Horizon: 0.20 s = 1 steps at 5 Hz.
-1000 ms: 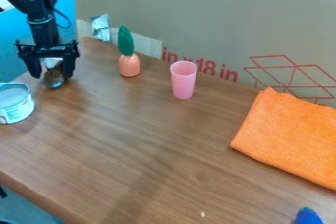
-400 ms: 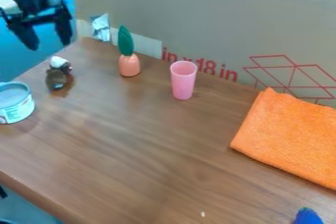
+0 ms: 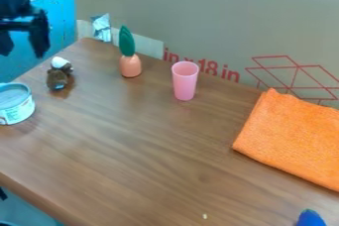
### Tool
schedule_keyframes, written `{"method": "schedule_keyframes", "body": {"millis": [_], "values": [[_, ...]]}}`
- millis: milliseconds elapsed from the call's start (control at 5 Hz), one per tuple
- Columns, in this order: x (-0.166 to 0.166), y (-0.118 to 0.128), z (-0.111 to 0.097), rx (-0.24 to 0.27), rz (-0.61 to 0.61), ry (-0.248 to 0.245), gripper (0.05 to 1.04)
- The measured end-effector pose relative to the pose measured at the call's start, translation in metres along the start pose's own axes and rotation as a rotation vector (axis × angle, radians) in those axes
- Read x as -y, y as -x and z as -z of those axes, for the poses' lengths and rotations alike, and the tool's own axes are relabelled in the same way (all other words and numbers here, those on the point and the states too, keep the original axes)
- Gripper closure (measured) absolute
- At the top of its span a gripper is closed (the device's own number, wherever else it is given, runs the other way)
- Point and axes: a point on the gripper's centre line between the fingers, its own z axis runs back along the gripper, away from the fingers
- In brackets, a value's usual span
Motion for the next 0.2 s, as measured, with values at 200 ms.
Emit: {"method": "schedule_keyframes", "body": {"millis": [200], "values": [[0.0052,0.0035,-0.0049,-0.020,0.077,-0.065,0.081]]}}
